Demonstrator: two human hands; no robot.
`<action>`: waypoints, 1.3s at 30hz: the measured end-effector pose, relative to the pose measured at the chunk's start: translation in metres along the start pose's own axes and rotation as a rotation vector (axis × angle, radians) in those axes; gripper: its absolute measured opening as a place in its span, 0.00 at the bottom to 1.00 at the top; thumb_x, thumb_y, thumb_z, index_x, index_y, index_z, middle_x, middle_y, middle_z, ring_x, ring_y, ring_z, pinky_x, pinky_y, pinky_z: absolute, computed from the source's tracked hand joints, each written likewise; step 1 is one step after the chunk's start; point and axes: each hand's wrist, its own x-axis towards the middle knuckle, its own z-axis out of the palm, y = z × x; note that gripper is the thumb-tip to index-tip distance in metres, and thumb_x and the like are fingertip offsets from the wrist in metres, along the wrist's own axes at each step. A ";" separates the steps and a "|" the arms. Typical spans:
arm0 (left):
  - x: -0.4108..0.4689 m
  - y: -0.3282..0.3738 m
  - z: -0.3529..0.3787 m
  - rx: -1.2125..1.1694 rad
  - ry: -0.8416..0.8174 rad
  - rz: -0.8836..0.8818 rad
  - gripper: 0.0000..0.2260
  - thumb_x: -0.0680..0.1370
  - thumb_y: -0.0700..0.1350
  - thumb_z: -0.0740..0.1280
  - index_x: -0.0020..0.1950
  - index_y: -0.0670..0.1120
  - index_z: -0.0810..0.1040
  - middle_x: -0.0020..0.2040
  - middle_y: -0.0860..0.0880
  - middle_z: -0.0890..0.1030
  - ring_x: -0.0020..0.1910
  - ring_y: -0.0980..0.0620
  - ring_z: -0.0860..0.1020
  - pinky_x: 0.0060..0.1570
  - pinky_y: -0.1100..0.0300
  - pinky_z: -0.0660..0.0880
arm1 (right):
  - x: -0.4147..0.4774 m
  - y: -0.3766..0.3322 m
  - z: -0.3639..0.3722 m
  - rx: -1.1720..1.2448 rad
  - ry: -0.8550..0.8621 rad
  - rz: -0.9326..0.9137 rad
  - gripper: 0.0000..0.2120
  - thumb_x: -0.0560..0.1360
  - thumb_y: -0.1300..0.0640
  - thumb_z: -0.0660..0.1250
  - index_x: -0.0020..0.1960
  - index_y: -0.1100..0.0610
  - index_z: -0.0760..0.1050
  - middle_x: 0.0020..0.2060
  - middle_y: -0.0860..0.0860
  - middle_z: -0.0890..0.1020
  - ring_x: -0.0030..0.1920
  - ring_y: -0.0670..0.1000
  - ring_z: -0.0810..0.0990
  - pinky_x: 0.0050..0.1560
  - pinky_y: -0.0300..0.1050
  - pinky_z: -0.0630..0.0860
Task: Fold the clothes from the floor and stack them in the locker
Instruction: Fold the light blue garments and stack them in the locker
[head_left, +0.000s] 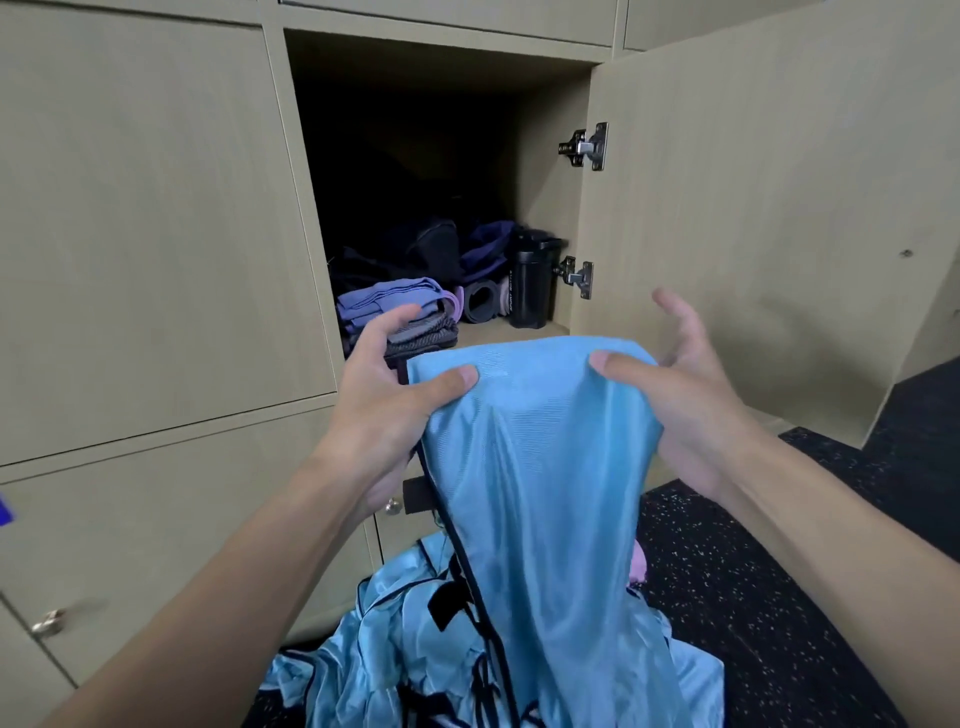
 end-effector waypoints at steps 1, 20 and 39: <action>0.000 0.000 0.000 0.008 0.006 -0.001 0.29 0.71 0.31 0.74 0.67 0.54 0.73 0.52 0.49 0.85 0.48 0.50 0.86 0.43 0.60 0.82 | -0.001 0.002 -0.001 0.031 -0.046 0.006 0.47 0.68 0.59 0.79 0.74 0.33 0.56 0.53 0.49 0.77 0.59 0.55 0.82 0.66 0.59 0.74; -0.014 -0.013 0.003 0.098 -0.177 -0.071 0.43 0.69 0.38 0.78 0.74 0.65 0.60 0.54 0.56 0.85 0.49 0.59 0.84 0.45 0.64 0.81 | 0.002 0.031 0.026 -0.046 -0.109 -0.154 0.45 0.57 0.54 0.79 0.65 0.24 0.63 0.72 0.52 0.69 0.72 0.57 0.70 0.66 0.60 0.73; -0.006 -0.007 0.003 0.080 0.038 -0.029 0.31 0.75 0.31 0.71 0.72 0.54 0.67 0.40 0.50 0.86 0.39 0.51 0.84 0.38 0.58 0.82 | -0.006 0.028 0.010 -0.022 -0.239 -0.012 0.49 0.62 0.55 0.82 0.70 0.26 0.58 0.74 0.43 0.65 0.72 0.48 0.68 0.67 0.51 0.72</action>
